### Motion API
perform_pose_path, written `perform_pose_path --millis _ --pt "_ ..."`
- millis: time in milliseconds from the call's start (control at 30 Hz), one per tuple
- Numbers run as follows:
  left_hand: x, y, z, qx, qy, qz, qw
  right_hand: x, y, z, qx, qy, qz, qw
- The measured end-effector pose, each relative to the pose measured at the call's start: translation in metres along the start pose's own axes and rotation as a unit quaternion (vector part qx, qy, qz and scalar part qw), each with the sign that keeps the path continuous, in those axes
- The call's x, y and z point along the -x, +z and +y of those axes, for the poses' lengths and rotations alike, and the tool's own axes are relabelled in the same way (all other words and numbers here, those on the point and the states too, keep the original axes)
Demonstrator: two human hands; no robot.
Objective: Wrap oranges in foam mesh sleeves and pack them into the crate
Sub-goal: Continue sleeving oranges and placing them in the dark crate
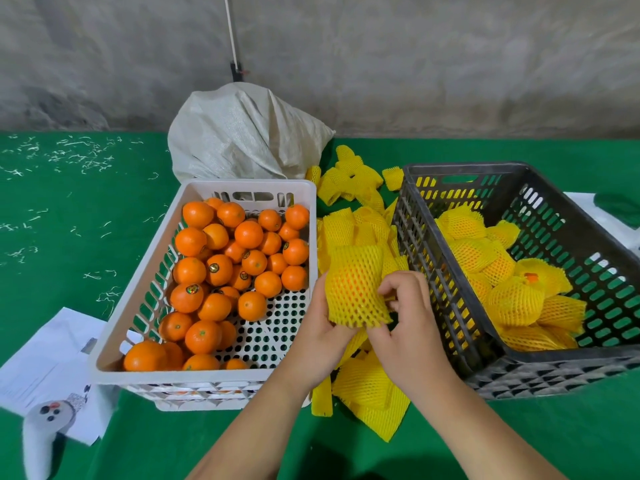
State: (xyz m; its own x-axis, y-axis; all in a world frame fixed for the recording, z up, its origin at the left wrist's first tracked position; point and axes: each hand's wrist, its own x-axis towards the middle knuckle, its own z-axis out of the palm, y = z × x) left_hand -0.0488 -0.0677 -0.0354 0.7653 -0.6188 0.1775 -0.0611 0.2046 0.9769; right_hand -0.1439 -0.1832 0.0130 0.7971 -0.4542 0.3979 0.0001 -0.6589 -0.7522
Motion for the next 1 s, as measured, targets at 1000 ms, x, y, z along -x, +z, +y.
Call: perform_pose_path --millis 1000 --pt "-0.008 -0.003 -0.010 0.051 -0.050 0.032 0.997 -0.069 -0.165 0.168 0.289 0.361 0.003 0.886"
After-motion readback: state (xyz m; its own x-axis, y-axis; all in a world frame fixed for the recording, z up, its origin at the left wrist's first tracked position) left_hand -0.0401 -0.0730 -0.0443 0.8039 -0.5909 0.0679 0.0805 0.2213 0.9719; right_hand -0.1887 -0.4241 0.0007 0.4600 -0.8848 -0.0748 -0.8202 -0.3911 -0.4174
